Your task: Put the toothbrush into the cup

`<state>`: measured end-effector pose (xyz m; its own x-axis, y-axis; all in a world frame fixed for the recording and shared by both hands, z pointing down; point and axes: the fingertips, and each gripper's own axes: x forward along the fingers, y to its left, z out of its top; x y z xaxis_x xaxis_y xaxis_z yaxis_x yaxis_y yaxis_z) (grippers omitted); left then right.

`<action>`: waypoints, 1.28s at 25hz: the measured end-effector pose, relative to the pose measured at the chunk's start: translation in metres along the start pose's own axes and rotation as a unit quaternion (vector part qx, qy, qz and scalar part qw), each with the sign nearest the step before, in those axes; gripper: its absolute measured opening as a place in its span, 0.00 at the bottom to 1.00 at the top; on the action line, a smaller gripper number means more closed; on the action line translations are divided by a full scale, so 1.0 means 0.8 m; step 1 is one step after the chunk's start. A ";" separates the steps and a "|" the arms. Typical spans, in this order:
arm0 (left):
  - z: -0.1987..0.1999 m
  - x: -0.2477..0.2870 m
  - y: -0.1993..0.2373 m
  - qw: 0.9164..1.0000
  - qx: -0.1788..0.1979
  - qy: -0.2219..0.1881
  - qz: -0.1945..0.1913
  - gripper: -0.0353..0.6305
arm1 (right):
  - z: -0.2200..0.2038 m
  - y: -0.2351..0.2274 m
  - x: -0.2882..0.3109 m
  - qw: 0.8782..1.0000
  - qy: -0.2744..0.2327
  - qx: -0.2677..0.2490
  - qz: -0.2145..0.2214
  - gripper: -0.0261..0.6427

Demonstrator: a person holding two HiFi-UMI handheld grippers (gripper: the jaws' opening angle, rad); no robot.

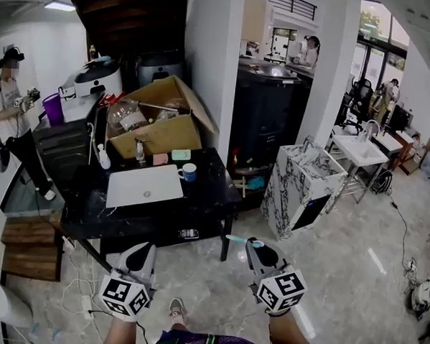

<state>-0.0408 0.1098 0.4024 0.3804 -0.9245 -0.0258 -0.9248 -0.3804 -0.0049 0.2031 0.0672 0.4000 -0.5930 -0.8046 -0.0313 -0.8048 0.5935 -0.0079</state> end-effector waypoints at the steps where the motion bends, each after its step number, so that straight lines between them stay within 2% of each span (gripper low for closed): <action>1: 0.001 0.005 0.005 1.000 -0.001 0.000 0.001 0.08 | 0.001 -0.002 0.007 1.000 0.001 0.000 0.001 0.08; 18: 0.000 0.108 0.101 1.000 -0.005 0.008 0.004 0.08 | 0.010 -0.043 0.142 1.000 0.015 -0.005 0.002 0.08; 32: 0.013 0.166 0.206 1.000 -0.007 0.009 -0.010 0.08 | 0.029 -0.035 0.263 1.000 0.021 -0.009 -0.005 0.08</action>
<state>-0.1429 -0.0751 0.3879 0.3996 -0.9167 -0.0075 -0.9166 -0.3997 0.0087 0.1017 -0.1181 0.3702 -0.5853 -0.8108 0.0109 -0.8107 0.5854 0.0109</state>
